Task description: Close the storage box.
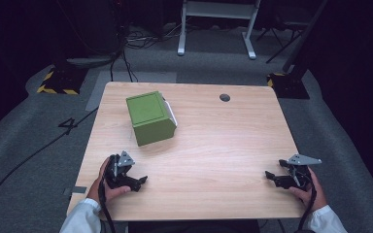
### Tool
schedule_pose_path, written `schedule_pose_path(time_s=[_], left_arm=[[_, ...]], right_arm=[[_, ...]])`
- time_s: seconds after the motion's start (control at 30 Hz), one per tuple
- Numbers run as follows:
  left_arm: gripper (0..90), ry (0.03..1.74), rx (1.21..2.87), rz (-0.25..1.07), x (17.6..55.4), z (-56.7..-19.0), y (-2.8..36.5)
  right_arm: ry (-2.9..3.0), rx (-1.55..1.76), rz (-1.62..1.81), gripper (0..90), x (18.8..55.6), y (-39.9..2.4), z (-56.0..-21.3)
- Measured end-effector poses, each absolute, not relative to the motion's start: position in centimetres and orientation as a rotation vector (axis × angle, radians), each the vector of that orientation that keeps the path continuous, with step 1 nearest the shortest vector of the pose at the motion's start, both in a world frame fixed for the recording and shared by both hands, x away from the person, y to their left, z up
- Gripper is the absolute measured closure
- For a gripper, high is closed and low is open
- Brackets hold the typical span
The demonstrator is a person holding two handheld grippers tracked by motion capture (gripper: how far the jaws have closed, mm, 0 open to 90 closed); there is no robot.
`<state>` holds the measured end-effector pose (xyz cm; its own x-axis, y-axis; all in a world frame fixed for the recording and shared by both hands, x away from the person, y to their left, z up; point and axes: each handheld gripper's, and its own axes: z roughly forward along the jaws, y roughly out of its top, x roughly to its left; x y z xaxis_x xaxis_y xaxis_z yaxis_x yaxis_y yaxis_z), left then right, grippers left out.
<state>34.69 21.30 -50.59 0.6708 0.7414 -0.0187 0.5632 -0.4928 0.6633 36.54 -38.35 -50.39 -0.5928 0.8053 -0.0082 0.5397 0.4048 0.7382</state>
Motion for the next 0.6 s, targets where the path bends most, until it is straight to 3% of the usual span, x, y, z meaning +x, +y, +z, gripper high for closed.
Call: schedule_pose_path(time_s=[0.6], left_arm=[[0.2, 0.994, 2.237, 0.349, 34.76, -50.59, 21.3]], right_arm=[[2.302, 1.162, 1.008, 15.3, 36.56, -38.32, -50.4]])
